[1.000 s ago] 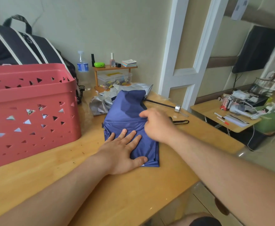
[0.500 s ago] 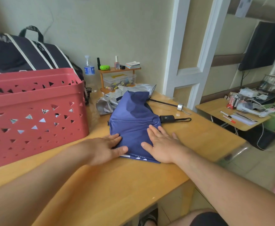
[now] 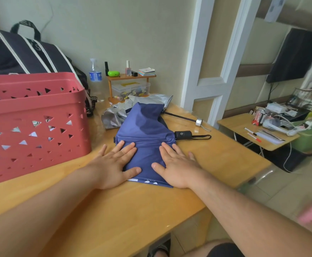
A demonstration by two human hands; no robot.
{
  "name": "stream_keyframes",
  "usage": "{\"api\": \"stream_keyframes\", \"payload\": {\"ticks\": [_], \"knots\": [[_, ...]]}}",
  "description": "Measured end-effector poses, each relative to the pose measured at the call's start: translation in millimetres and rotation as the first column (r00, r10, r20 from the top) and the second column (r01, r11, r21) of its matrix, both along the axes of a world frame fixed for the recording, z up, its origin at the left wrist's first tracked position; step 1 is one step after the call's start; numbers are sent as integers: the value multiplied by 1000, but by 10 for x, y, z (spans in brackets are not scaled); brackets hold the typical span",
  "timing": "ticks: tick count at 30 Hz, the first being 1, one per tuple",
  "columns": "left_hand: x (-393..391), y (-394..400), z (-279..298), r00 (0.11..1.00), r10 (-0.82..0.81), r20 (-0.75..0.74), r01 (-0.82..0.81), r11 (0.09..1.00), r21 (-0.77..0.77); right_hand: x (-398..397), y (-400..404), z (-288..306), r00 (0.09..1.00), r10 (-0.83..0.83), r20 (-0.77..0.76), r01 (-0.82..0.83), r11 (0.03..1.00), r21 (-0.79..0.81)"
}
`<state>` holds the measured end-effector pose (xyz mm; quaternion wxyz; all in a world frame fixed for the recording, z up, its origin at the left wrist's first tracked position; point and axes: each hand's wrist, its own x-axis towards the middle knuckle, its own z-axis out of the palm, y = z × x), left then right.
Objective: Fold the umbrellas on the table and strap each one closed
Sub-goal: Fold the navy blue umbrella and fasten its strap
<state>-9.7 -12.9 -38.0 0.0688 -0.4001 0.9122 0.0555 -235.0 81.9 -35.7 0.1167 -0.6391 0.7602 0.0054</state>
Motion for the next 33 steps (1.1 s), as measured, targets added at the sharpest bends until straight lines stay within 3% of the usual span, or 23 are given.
{"api": "stream_keyframes", "payload": {"ticks": [4, 7, 9, 11, 13, 15, 21, 23, 26, 28, 30, 32, 33], "knots": [[43, 55, 6, 1000, 18, -7, -18, 1000, 18, -24, 1, 36, 1000, 6, 20, -7, 1000, 27], [28, 64, 17, 999, 19, -32, -18, 999, 32, 59, -79, 266, 992, 28, -125, -19, 997, 68], [23, 59, 18, 999, 20, -34, -19, 999, 40, 237, -165, 386, 970, 81, -231, -105, 990, -95], [29, 56, 10, 1000, 17, -24, -16, 999, 41, 402, -222, 358, 967, 180, -180, -220, 947, -236], [35, 47, -6, 1000, 18, -20, -17, 999, 41, 405, -212, 223, 971, 236, -44, -240, 960, -143], [37, 45, -10, 999, 21, -27, -20, 999, 39, 195, -120, 104, 984, 179, -16, -179, 984, 10], [-18, 54, 292, 998, 48, 33, -51, 995, 82, -193, 77, 41, 994, 102, -32, -102, 995, 23], [-130, -11, 607, 990, 122, -64, -123, 992, -10, -160, 64, 15, 995, 97, -29, -97, 995, 12], [-393, -319, 891, 886, 124, -447, -226, 957, -183, -188, 54, -6, 995, 101, -20, -102, 995, -11], [-560, -559, 957, 804, 208, -558, -311, 945, -96, -199, 54, -12, 994, 104, -19, -105, 994, -13], [-665, -720, 997, 753, 362, -549, -330, 930, 162, -192, 53, -23, 995, 103, -14, -103, 995, -13], [-727, -782, 1000, 763, 406, -503, -276, 908, 314, -193, 57, -23, 995, 98, -7, -98, 995, -15], [-734, -808, 984, 782, 373, -499, -254, 922, 292, -195, 60, -24, 995, 97, -6, -97, 995, -14]]}}
